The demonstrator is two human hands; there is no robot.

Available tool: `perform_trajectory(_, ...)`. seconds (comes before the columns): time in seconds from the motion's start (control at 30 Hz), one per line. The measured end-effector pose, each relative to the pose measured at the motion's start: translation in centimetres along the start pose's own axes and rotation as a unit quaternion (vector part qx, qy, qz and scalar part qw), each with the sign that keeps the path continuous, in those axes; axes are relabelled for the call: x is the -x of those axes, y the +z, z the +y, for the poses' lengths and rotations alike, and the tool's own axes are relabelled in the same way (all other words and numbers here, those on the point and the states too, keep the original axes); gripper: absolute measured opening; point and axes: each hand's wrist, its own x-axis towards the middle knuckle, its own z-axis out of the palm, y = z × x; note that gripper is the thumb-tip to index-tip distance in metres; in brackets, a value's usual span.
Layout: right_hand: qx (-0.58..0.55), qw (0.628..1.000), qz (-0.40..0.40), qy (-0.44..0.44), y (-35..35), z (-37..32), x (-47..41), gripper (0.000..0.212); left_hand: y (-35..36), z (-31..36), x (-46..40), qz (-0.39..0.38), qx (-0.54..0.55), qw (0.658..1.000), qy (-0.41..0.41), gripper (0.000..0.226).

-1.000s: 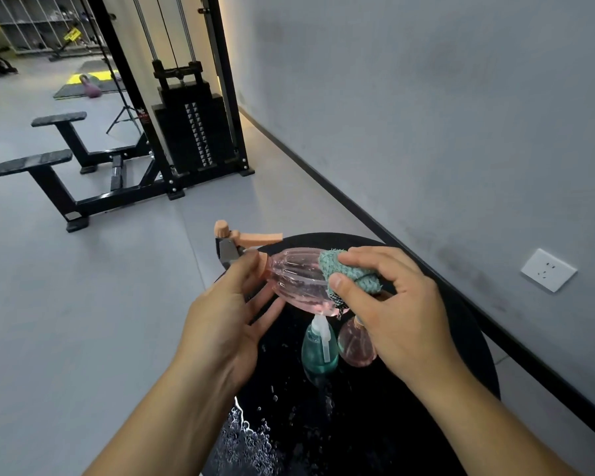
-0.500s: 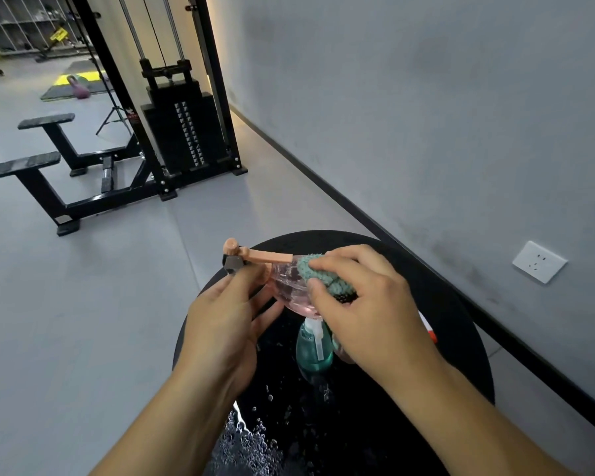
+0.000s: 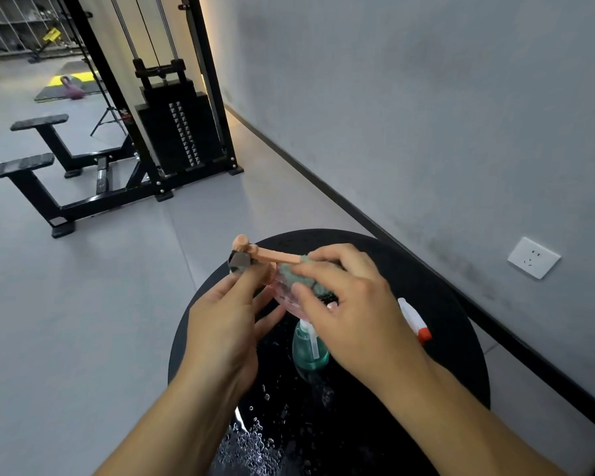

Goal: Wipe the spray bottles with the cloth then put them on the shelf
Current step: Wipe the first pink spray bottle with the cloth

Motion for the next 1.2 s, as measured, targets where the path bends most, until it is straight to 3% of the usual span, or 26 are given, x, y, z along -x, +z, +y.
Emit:
perform_trajectory(0.23,-0.02,0.998,0.034,0.052,0.1,0.6,0.0,0.025,-0.5,0.5,-0.6,0.013,0.014,1.0,0.005,0.009)
perform_trajectory(0.4,0.01,1.0,0.009,-0.014,0.5,-0.2,0.4,0.027,-0.1,0.1,-0.2,-0.003,0.003,1.0,0.003,0.011)
perform_trajectory(0.53,-0.029,0.997,0.049,0.056,-0.2,0.8,0.0,0.024,-0.5,0.7,-0.4,0.003,0.011,1.0,0.01,0.013)
perform_trajectory(0.73,-0.019,1.0,0.019,-0.001,0.1,0.5,0.3,0.027,-0.4,0.4,-0.5,-0.002,-0.005,1.0,0.001,0.013)
perform_trajectory(0.9,-0.054,0.995,0.041,0.066,-0.8,1.6,0.0,0.025,-0.7,0.7,-0.8,-0.001,0.012,1.0,0.008,0.017)
perform_trajectory(1.07,-0.004,1.0,-0.02,0.0,-0.6,0.7,0.3,0.028,-0.5,0.4,-0.6,-0.013,-0.003,1.0,0.008,0.013)
perform_trajectory(1.2,-0.039,0.998,0.007,0.056,-1.3,1.3,0.0,0.023,-1.0,0.9,-1.0,-0.002,0.019,1.0,0.017,0.013)
